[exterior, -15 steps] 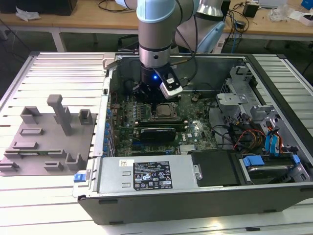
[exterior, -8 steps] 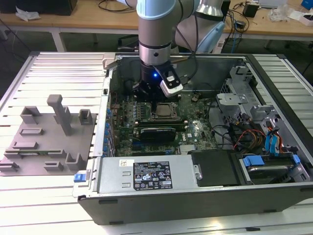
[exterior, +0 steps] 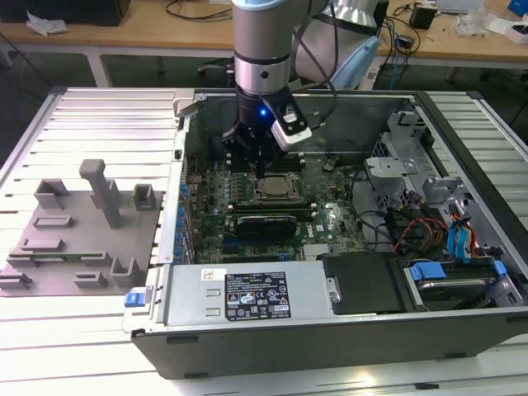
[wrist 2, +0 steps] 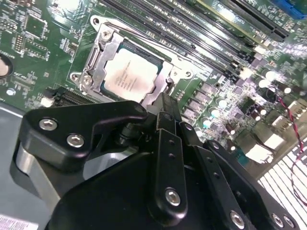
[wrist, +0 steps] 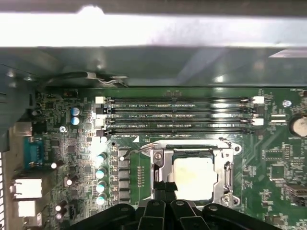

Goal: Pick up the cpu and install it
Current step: 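Close the cpu cover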

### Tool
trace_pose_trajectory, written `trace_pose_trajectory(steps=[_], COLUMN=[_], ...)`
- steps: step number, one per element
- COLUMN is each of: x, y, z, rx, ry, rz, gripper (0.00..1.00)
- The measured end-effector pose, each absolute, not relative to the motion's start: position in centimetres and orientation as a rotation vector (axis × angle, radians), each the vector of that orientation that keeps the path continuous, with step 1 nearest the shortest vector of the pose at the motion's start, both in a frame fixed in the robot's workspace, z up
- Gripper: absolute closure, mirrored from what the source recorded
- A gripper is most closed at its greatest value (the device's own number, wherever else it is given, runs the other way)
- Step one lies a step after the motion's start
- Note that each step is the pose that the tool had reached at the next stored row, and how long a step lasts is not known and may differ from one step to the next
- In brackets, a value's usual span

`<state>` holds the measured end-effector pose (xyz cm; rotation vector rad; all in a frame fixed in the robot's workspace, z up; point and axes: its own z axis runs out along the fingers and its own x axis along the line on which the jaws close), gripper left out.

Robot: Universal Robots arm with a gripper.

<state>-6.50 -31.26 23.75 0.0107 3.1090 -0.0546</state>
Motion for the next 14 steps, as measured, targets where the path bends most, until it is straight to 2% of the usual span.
trace_pose_trajectory(steps=[7, 14], x=[-6.1, -2.8], y=[-31.3, -31.3], z=[23.8, 23.8], rx=[0.011, 0.011], ry=[3.109, 3.109], rz=[-0.055, -0.055], gripper=[0.89, 0.89])
